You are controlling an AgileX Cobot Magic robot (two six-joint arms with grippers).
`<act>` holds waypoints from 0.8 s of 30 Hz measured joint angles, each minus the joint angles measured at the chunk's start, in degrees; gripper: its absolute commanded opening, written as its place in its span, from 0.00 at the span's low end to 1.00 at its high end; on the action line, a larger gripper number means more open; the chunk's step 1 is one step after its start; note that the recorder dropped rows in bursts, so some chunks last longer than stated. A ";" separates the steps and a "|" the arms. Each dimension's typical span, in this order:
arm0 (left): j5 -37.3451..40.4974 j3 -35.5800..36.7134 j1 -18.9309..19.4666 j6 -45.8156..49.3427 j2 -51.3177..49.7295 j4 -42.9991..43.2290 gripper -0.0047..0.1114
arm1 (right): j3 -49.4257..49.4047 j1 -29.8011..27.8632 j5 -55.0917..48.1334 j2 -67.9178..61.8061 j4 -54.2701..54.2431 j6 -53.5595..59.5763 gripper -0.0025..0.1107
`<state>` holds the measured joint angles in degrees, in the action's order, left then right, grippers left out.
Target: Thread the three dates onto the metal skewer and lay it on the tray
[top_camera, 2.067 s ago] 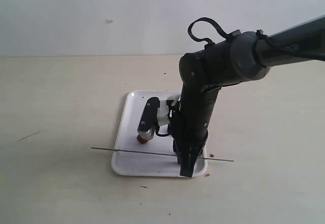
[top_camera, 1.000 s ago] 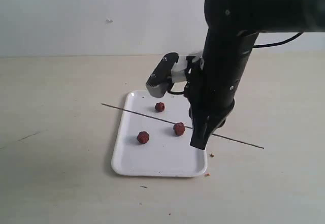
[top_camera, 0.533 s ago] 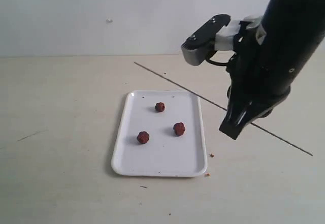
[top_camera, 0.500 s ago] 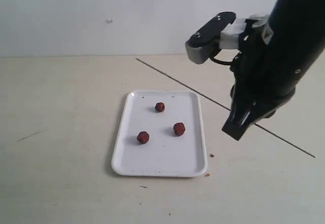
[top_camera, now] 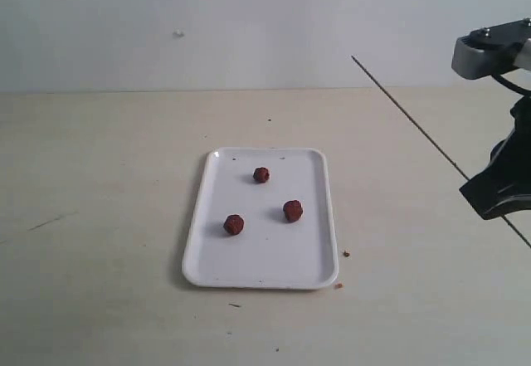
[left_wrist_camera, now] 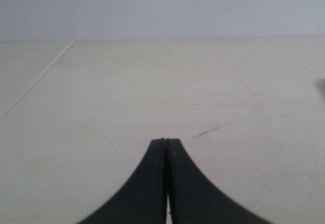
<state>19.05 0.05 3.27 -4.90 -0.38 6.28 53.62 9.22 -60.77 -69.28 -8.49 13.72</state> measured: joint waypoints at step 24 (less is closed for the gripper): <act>-30.95 -6.47 0.00 -54.14 -1.24 0.56 0.04 | 0.00 0.00 5.22 0.00 -0.35 0.18 0.02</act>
<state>-11.90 -6.42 3.27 -59.04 -1.61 6.84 53.62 9.22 -55.56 -69.28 -8.84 13.90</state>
